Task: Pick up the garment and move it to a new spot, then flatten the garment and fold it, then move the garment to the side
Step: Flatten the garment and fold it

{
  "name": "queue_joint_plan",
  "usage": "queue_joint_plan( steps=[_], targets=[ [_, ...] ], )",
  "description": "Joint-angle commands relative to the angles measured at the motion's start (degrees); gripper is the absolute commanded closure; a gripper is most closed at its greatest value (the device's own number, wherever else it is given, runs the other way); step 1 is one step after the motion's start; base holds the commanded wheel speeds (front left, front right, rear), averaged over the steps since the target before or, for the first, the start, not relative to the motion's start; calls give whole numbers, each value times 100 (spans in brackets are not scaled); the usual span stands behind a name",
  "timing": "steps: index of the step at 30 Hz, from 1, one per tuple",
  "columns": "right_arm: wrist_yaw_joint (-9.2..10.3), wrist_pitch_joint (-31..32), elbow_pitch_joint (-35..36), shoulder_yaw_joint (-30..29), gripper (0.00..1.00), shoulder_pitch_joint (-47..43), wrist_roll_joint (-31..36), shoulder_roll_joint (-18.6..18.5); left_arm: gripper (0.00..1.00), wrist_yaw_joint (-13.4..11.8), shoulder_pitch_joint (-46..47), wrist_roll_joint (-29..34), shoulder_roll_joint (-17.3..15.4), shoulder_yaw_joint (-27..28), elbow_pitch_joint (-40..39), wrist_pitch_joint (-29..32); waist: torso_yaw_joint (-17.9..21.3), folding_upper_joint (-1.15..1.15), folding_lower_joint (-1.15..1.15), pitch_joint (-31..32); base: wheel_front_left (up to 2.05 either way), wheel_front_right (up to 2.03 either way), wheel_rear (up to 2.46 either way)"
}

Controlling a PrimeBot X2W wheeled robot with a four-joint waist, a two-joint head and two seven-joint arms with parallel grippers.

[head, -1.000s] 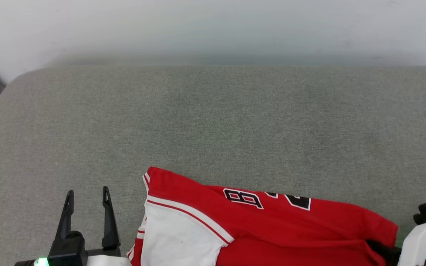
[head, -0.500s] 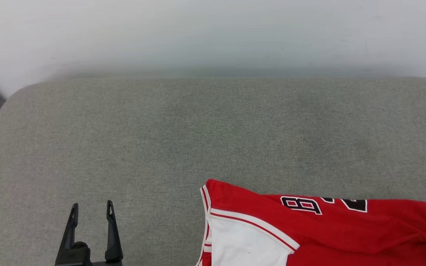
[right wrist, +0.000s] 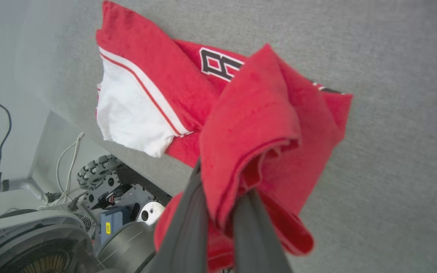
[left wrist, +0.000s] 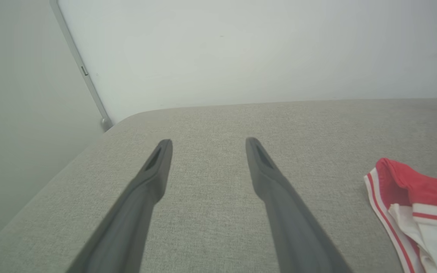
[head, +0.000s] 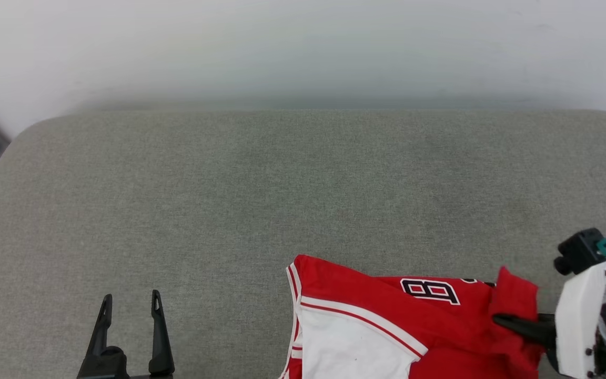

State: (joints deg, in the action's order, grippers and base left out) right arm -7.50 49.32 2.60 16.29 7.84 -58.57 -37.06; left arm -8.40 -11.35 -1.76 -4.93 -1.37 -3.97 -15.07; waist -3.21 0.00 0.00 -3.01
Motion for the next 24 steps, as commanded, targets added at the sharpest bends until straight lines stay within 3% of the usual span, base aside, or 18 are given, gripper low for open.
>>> queue_joint_plan(
  steps=[1,11,18,24],
  targets=[
    [2,26,40,62,100,110,37,71,0,22,67,-7,10,10,7,-12,-19,0,0,-31,0,0,0],
    [2,4,-81,1782,100,1495,942,906,0,167,379,42,85,30,118,-12,-152,0,0,-276,0,0,0],
    [2,-384,-1005,2943,100,2422,1302,1520,0,224,535,53,116,27,147,-12,-219,0,0,-457,0,0,0],
    [2,-690,-1874,3607,100,3000,1277,1937,0,271,699,54,148,-56,207,-12,-303,0,0,-631,0,0,0]
  ],
)
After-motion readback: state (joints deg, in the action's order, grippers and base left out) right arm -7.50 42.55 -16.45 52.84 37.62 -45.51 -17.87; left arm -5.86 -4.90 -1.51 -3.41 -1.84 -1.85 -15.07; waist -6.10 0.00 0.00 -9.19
